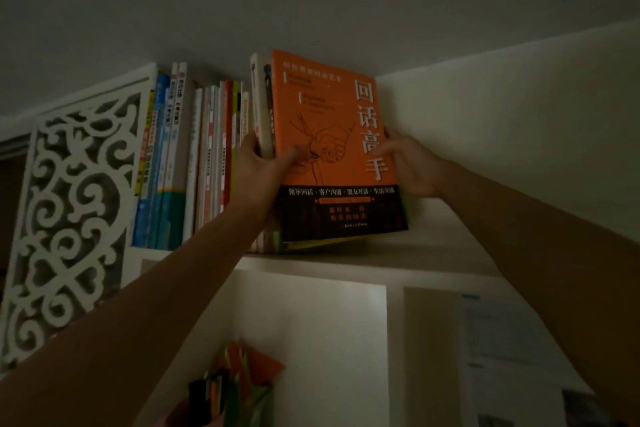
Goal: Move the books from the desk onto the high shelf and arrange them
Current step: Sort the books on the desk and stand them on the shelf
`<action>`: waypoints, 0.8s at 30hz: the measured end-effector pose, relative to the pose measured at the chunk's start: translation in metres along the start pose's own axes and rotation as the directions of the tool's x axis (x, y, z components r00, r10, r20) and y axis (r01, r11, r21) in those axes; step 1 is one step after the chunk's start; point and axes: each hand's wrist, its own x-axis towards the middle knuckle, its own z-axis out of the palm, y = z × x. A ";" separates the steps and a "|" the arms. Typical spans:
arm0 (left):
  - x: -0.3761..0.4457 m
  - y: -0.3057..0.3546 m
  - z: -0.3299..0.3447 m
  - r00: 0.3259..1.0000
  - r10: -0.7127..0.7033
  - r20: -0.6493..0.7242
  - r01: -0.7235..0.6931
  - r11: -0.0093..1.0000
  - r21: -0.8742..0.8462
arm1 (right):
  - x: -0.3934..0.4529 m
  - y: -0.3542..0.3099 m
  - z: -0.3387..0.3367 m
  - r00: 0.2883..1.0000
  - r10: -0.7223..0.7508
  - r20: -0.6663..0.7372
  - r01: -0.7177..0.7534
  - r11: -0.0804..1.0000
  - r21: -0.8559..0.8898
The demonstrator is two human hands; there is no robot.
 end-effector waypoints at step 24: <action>0.005 -0.062 -0.057 0.837 0.252 0.486 -0.535 0.187 0.824 | 0.002 0.027 0.026 0.987 0.111 0.120 0.092 0.234 -0.968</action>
